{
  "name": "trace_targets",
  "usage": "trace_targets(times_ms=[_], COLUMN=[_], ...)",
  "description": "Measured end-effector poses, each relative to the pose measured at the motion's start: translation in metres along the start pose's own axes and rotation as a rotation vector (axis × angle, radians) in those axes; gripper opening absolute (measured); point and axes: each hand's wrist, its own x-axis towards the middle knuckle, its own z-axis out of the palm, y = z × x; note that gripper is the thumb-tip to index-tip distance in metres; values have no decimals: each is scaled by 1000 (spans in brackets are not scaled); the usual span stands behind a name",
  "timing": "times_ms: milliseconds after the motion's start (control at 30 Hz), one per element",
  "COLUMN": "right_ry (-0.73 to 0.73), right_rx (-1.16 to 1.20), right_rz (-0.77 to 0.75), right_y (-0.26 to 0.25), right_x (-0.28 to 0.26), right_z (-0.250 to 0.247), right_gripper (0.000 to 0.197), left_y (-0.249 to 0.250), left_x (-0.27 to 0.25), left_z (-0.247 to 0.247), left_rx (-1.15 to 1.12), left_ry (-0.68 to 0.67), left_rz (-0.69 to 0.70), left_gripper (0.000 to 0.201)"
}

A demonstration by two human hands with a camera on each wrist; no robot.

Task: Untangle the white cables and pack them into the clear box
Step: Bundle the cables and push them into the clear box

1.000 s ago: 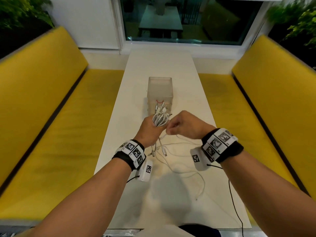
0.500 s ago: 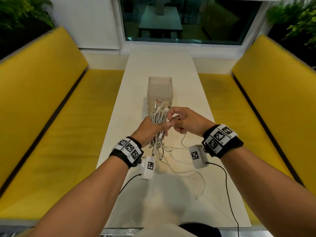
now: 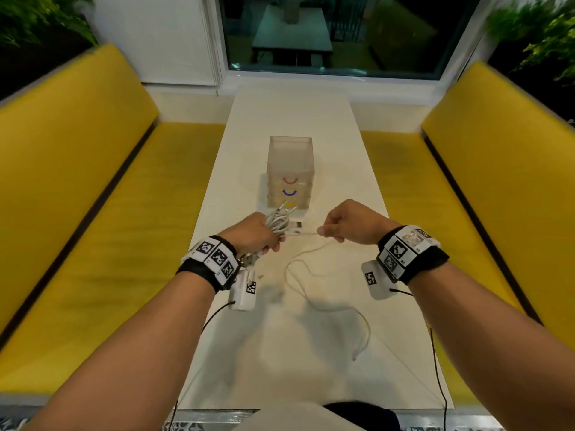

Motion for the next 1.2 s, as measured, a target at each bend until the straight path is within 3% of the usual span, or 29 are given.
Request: trace_targets(times_ms=[167, 267, 367, 533, 667, 833, 900, 1067, 1200], right_ry=[83, 156, 109, 173, 349, 491, 518, 543, 381], right_rx=[-53, 207, 594, 869, 826, 654, 687, 649, 279], right_rz=[69, 81, 117, 6, -3, 0, 38, 117, 210], right_y=[20, 2, -32, -59, -50, -39, -38, -22, 8], right_x=[2, -2, -3, -9, -9, 0, 1, 9, 8], right_z=[-13, -4, 31, 76, 82, 87, 88, 83, 70], right_gripper=[30, 24, 16, 19, 12, 7, 7, 15, 15], left_y=[-23, -22, -4, 14, 11, 16, 16, 14, 13], left_x=[5, 4, 3, 9, 10, 6, 6, 10, 12], left_z=[-21, -5, 26, 46, 43, 46, 46, 41, 26], left_rx=[82, -73, -299, -609, -783, -857, -879, -879, -961], left_ry=[208, 258, 307, 415, 321, 304, 285, 296, 380], left_rz=[-111, -62, 46, 78, 77, 94, 105, 95, 72], left_gripper=[7, 19, 37, 37, 16, 10, 15, 32, 11])
